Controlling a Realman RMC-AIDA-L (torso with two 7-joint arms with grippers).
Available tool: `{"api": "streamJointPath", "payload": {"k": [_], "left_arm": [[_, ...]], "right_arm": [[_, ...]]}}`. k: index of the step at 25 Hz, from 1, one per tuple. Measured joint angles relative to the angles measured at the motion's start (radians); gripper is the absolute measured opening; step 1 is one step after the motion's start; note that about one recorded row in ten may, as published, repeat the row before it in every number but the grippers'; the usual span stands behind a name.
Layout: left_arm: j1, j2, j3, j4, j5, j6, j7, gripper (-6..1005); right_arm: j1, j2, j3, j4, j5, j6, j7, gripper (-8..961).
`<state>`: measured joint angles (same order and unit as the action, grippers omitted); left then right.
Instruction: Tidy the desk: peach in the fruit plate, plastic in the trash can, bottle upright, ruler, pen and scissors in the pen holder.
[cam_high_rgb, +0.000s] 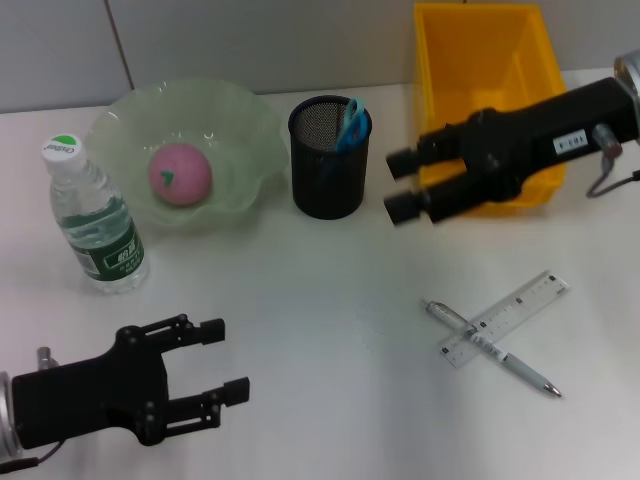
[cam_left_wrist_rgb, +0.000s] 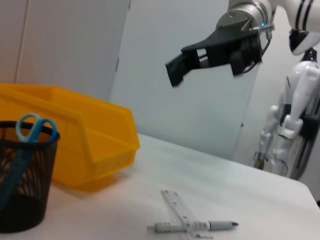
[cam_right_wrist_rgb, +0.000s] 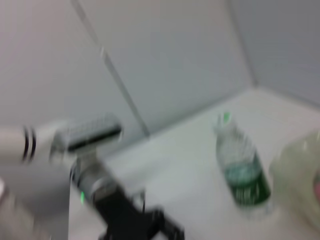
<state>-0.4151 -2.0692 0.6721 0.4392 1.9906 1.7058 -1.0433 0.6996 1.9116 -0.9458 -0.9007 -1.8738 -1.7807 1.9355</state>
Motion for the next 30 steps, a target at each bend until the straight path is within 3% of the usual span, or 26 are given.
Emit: {"api": "streamJointPath", "payload": {"k": [3,6,11,19,21,23,30], "left_arm": [[-0.004,-0.002,0.032,-0.001,-0.004,-0.017,0.005,753],[-0.013,-0.002,0.068,-0.010,-0.007,-0.034,0.005,753],[-0.017,-0.004,0.075,-0.023,-0.005,-0.045,0.015,753],[-0.009,-0.003,0.074,-0.046,-0.006,-0.079,0.053,753],[-0.009,-0.003,0.074,-0.049,-0.005,-0.084,0.060,753],[-0.009,-0.003,0.075,-0.053,-0.004,-0.087,0.068,753],[-0.017,-0.003,0.085,-0.064,-0.002,-0.094,0.078,753]], "right_arm": [[0.018,0.000,-0.005,-0.030,-0.071,-0.035,-0.002,776],[0.081,0.008,-0.045,-0.070,-0.243,-0.104,-0.016,784],[0.128,0.021,-0.088,-0.082,-0.380,-0.119,-0.050,790],[0.183,0.044,-0.167,-0.110,-0.487,-0.114,-0.075,789],[0.214,0.068,-0.180,-0.108,-0.545,-0.111,-0.093,789],[0.220,0.075,-0.185,-0.106,-0.561,-0.111,-0.099,789],[0.249,0.132,-0.236,-0.111,-0.678,-0.104,-0.160,788]]}}
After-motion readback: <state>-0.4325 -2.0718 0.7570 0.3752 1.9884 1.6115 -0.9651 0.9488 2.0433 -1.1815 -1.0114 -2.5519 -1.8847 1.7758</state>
